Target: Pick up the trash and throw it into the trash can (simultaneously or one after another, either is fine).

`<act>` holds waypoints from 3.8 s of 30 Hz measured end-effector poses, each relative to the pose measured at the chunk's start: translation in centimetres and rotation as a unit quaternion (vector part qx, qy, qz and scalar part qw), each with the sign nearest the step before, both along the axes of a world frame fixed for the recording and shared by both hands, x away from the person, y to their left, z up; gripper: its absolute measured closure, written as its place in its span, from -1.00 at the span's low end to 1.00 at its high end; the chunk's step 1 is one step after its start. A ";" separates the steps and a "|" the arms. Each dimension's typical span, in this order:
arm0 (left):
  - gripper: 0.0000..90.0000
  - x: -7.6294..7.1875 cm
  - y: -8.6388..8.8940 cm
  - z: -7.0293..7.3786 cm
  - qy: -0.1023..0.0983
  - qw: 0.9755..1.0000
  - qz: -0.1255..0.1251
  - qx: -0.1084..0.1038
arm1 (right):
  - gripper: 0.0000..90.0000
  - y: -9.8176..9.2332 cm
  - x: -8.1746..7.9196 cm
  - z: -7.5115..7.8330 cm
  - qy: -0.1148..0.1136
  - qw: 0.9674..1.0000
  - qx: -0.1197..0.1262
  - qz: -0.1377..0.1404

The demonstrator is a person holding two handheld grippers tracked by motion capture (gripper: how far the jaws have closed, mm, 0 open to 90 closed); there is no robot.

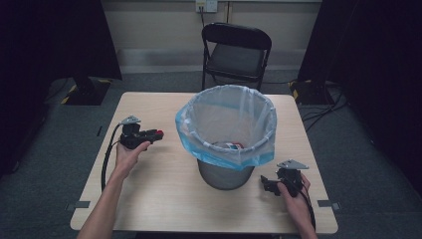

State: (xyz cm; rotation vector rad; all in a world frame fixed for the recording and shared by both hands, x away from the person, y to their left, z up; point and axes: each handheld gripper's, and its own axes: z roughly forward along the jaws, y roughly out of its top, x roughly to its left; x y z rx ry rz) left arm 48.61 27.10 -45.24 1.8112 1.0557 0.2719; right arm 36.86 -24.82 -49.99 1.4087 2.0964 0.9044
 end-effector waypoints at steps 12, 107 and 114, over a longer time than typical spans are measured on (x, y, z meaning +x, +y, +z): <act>0.31 -0.9 -0.2 1.6 -0.031 0.999 -0.013 -0.031 | -0.75 0.0 0.0 0.0 0.000 1.000 0.000 0.000; 0.31 -6.2 -6.0 20.9 -0.217 0.953 -0.143 -0.154 | -0.75 0.0 0.0 0.0 0.000 1.000 0.000 0.000; 0.31 -6.7 -7.6 21.6 -0.217 0.952 -0.165 -0.137 | -0.75 0.0 0.0 0.0 0.000 1.000 0.000 0.000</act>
